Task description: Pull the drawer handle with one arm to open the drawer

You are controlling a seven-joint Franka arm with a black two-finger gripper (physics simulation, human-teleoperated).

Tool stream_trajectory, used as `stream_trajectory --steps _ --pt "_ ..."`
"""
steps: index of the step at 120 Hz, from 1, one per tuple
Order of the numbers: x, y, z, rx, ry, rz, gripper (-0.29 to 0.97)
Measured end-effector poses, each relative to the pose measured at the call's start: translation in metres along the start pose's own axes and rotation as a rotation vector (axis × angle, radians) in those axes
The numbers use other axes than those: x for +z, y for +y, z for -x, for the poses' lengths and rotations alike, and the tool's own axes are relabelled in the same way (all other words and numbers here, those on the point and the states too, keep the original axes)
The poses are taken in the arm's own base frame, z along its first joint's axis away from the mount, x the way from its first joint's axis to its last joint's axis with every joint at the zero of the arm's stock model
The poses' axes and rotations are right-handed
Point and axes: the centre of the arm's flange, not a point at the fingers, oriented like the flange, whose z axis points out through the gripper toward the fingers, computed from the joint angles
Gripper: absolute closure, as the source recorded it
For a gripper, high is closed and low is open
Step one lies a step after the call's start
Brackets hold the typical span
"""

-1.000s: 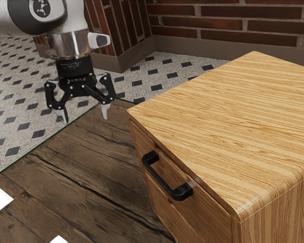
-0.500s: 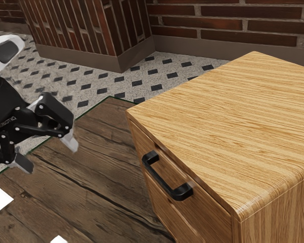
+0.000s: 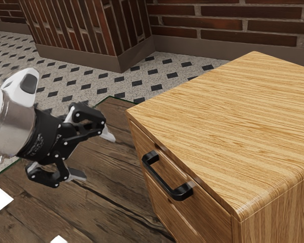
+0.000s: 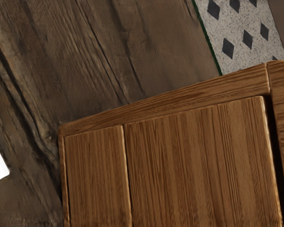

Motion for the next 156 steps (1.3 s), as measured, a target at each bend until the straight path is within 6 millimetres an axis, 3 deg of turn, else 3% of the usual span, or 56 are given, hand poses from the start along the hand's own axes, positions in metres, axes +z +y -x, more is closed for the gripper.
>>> stream_trajectory --steps 15,28,39,72,92,108,156 --pt "-0.013 -0.014 0.013 -0.079 -0.046 0.08 0.01" --pt "-0.01 -0.017 0.033 -0.097 -0.072 0.106 0.01" --pt "0.007 -0.011 0.057 -0.103 -0.079 0.097 0.01" --pt "0.04 0.003 0.081 -0.165 -0.078 0.079 0.01" --pt "0.045 0.009 0.084 -0.2 -0.091 0.086 0.01" --pt "0.055 0.011 0.075 -0.204 -0.103 0.071 0.02" --pt "0.064 0.004 0.075 0.017 -0.114 0.014 0.05"
